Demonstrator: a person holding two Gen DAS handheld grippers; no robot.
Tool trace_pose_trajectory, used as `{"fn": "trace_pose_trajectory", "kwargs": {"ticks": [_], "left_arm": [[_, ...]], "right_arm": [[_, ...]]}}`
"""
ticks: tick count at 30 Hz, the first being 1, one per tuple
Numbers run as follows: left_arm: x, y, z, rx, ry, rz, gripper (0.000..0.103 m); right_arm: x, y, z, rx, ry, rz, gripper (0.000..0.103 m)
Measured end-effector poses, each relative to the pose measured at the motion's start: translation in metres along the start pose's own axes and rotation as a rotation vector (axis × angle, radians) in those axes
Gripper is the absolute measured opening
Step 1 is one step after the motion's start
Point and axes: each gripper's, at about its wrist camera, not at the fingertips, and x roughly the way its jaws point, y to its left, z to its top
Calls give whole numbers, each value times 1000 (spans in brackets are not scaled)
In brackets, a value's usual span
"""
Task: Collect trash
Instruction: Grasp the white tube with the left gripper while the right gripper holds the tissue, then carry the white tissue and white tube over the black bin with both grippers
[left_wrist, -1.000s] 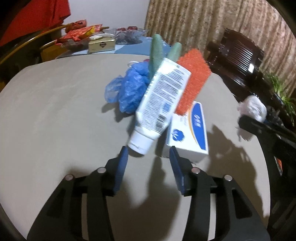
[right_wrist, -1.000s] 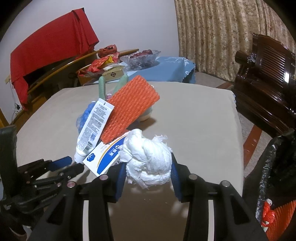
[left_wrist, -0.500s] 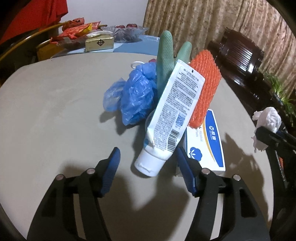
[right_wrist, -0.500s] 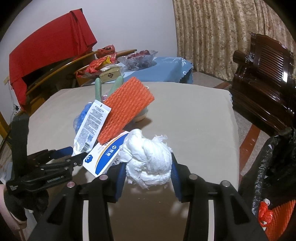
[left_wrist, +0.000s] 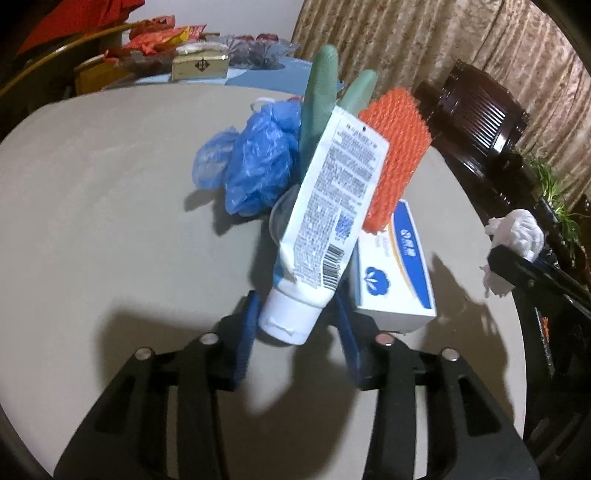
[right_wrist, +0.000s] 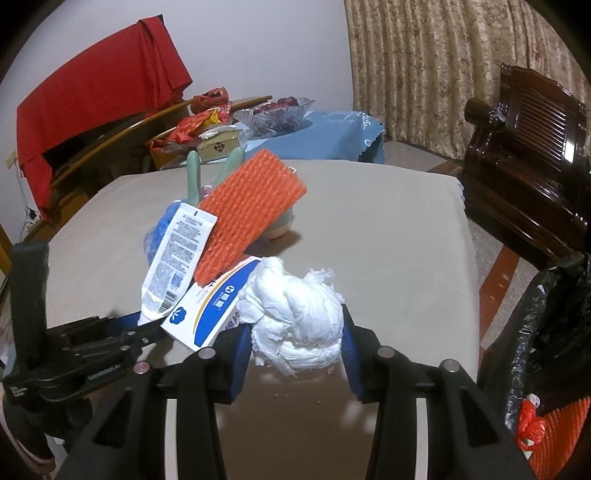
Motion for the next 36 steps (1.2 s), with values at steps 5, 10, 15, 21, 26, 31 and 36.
{"fn": "trace_pose_trajectory", "kwargs": {"ticks": [5, 10, 15, 21, 26, 31, 36], "left_arm": [[7, -3, 8, 9, -3, -11, 46], [1, -8, 8, 17, -11, -34, 34], [-27, -21, 3, 34, -69, -25, 30], [-52, -29, -2, 25, -108, -27, 29], [-66, -36, -4, 26, -135, -31, 29], [-88, -55, -1, 60, -176, -33, 29], [-104, -74, 0, 80, -198, -50, 29]], "right_arm": [[-4, -4, 1, 7, -10, -8, 43], [-12, -8, 1, 10, -22, -15, 43], [-22, -12, 1, 18, -33, -13, 43], [-42, -8, 3, 0, -68, -3, 43], [-58, -6, 5, -14, -91, 6, 43], [-79, -8, 9, -5, -126, 14, 43], [-102, -12, 12, 2, -158, 7, 43]]}}
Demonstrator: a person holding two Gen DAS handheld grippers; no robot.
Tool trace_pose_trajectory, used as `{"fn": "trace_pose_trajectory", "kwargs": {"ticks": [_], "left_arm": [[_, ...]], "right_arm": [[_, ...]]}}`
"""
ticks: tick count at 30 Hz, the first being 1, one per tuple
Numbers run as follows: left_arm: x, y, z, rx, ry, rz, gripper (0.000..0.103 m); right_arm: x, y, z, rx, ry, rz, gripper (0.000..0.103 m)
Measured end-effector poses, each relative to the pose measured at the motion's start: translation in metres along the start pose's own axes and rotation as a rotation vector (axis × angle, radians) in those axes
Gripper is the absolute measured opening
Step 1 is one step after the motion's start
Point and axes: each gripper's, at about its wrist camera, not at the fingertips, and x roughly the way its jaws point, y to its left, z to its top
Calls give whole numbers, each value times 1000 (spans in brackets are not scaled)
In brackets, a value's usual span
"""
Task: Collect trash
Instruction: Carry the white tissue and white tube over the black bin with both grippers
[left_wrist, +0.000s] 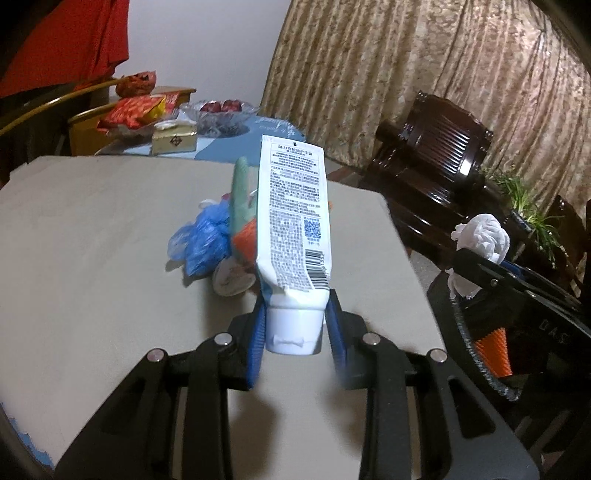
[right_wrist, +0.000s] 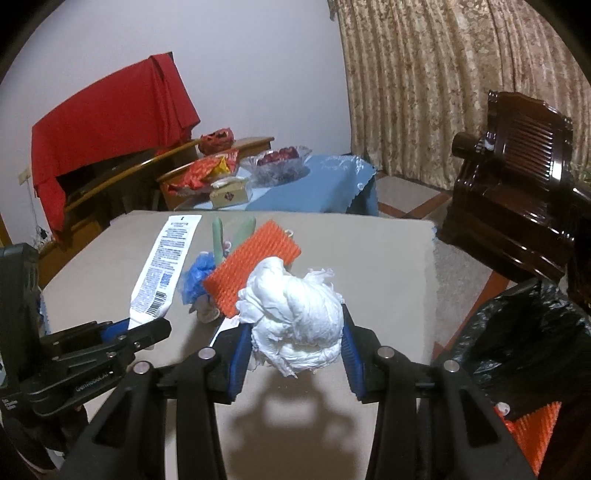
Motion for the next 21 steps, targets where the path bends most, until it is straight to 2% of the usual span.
{"fn": "trace_pose_trajectory", "kwargs": {"ticks": [11, 21], "left_arm": [[-17, -47, 6, 59, -39, -78, 29], [-15, -115, 4, 149, -52, -178, 29]], "right_arm": [[-53, -24, 5, 21, -68, -50, 43], [-103, -74, -4, 74, -110, -165, 43]]}}
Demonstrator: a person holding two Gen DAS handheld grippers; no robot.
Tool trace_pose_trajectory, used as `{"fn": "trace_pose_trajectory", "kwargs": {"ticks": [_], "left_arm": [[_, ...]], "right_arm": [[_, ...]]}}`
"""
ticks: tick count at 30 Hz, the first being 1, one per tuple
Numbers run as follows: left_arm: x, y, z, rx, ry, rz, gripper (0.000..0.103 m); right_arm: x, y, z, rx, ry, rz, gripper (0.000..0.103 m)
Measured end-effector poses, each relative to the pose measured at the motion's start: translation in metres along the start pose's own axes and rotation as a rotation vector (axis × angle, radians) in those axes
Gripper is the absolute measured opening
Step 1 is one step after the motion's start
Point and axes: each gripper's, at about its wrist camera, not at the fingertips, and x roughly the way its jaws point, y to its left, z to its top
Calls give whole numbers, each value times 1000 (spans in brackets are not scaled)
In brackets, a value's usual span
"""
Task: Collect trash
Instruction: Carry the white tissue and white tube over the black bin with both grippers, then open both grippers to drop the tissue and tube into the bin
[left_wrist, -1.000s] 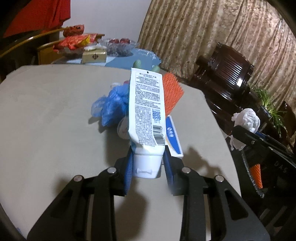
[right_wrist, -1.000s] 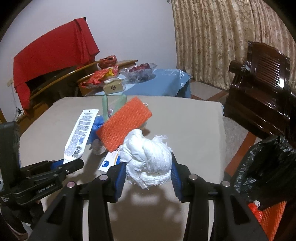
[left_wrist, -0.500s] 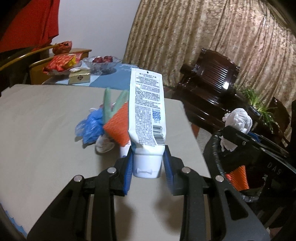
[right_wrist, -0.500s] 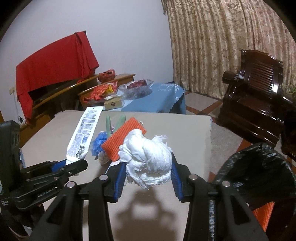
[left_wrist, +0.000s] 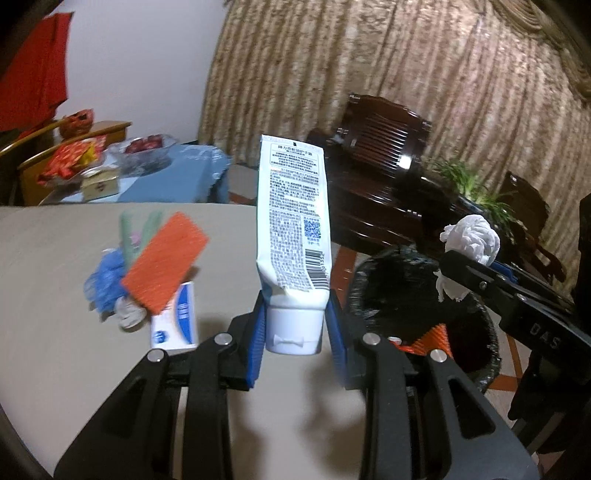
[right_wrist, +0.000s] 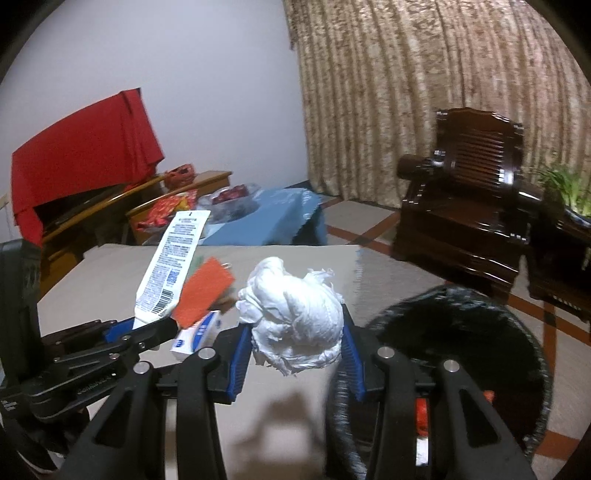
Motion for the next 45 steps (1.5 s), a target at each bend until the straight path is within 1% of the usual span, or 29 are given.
{"fn": "trace_pose_trajectory", "kwargs": {"ticks": [5, 12, 20, 25, 28, 29, 31, 32, 33, 34, 35, 36, 37, 38, 39, 40, 41, 42, 44, 45], "left_arm": [[10, -33, 3, 49, -4, -55, 29], [26, -75, 3, 110, 6, -120, 29], [57, -113, 3, 159, 41, -190, 29], [83, -140, 3, 184, 71, -230, 29], [94, -149, 1, 199, 80, -247, 29], [98, -153, 0, 203, 86, -259, 30], [107, -158, -2, 205, 109, -279, 31], [113, -160, -3, 203, 127, -289, 33], [116, -159, -4, 200, 136, -295, 37], [119, -158, -4, 198, 141, -300, 45], [120, -157, -5, 199, 141, -299, 49], [120, -158, -6, 202, 141, -297, 50], [121, -158, -6, 204, 140, -294, 54], [121, -157, -7, 205, 137, -288, 60], [121, -154, -7, 203, 131, -275, 62], [119, -151, -7, 201, 128, -270, 66], [117, -148, -7, 198, 125, -261, 73], [113, -142, -7, 194, 119, -247, 77], [106, -133, -6, 187, 101, -223, 86], [101, -126, -6, 182, 90, -204, 87]], "right_arm": [[-17, -32, -3, 28, -10, -70, 43], [-29, -71, -6, 61, -11, -149, 43], [-33, -111, -20, 105, 11, -219, 43], [-28, -132, -24, 113, 28, -257, 43], [-25, -144, -26, 125, 37, -272, 43], [-24, -146, -28, 127, 41, -276, 46], [-23, -153, -31, 132, 46, -292, 47], [-22, -155, -33, 135, 51, -297, 51], [-22, -158, -34, 139, 53, -307, 57], [-22, -160, -35, 144, 52, -315, 61], [-23, -162, -37, 153, 51, -320, 67], [-24, -164, -37, 158, 48, -322, 72], [-26, -164, -37, 161, 45, -326, 76], [-27, -165, -38, 163, 41, -331, 83], [-29, -164, -38, 165, 35, -335, 87], [-31, -164, -38, 165, 31, -334, 89], [-32, -163, -37, 166, 27, -331, 93], [-33, -160, -36, 167, 23, -328, 98], [-34, -158, -35, 167, 21, -322, 97], [-33, -155, -34, 168, 21, -313, 97]]}}
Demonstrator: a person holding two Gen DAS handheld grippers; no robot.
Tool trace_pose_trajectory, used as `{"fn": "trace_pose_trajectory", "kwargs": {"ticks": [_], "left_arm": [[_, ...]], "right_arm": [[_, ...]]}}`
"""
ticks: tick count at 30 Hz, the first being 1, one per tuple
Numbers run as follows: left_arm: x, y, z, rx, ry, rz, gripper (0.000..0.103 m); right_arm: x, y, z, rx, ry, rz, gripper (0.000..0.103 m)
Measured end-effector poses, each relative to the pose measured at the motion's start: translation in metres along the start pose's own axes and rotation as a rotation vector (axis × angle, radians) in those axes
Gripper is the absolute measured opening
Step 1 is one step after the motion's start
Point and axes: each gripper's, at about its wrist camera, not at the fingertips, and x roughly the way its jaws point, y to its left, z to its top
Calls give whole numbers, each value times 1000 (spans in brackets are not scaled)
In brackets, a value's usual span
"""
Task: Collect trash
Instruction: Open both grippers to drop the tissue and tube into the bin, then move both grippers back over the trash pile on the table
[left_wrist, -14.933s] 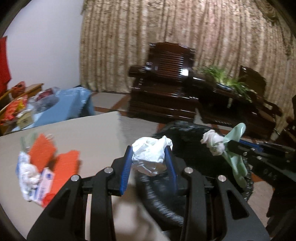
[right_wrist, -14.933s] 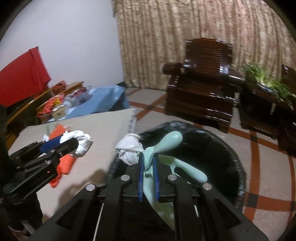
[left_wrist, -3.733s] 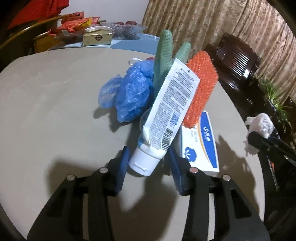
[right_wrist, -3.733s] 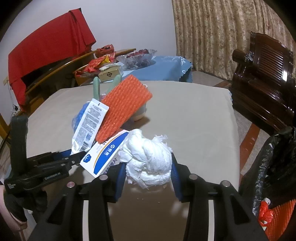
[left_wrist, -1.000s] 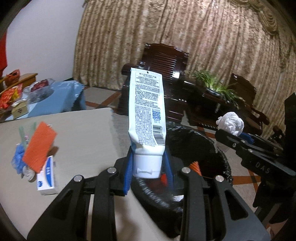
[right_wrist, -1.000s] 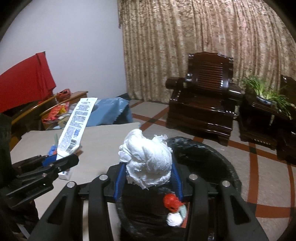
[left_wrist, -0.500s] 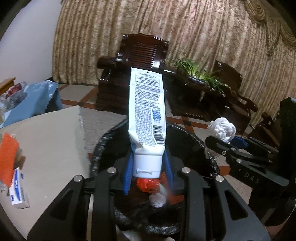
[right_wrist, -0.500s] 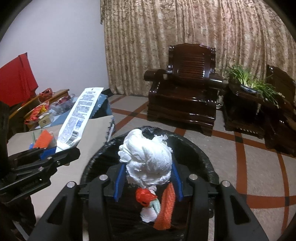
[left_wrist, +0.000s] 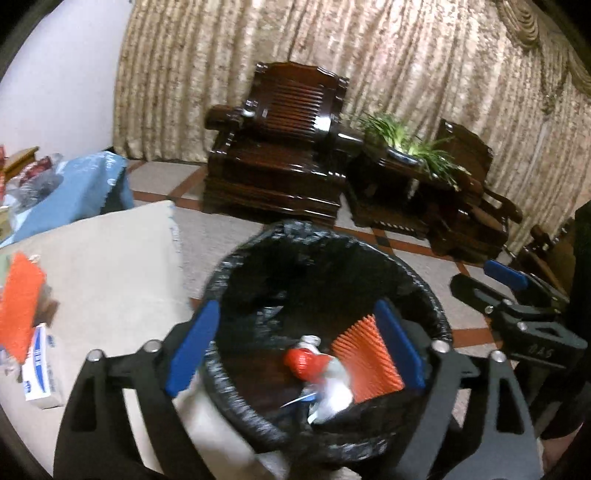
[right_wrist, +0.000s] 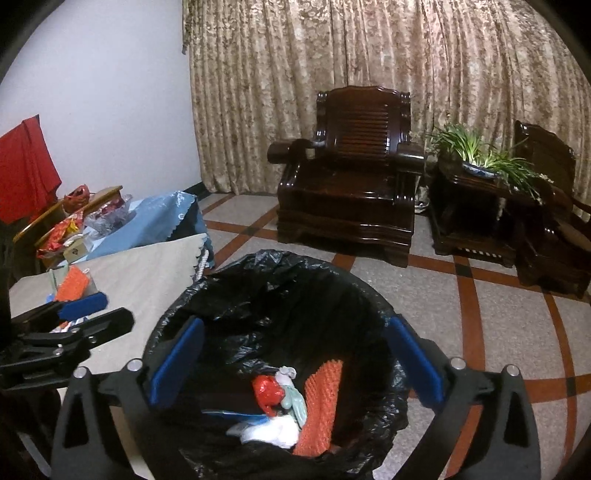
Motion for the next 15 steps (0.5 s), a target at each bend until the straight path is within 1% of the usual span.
{"fn": "trace_pose_trajectory", "kwargs": {"ticks": [2, 5, 10, 15], "left_arm": [[-10, 10, -2, -11, -9, 26, 90], [-28, 24, -3, -32, -25, 74, 91], [-58, 48, -10, -52, -46, 164, 92], [-88, 83, -23, -98, -57, 255, 92]], "right_arm": [[-2, 5, 0, 1, -2, 11, 97], [-4, 18, -1, -2, -3, 39, 97], [-3, 49, -1, -35, -2, 95, 97], [1, 84, -2, -71, 5, 141, 97]]}}
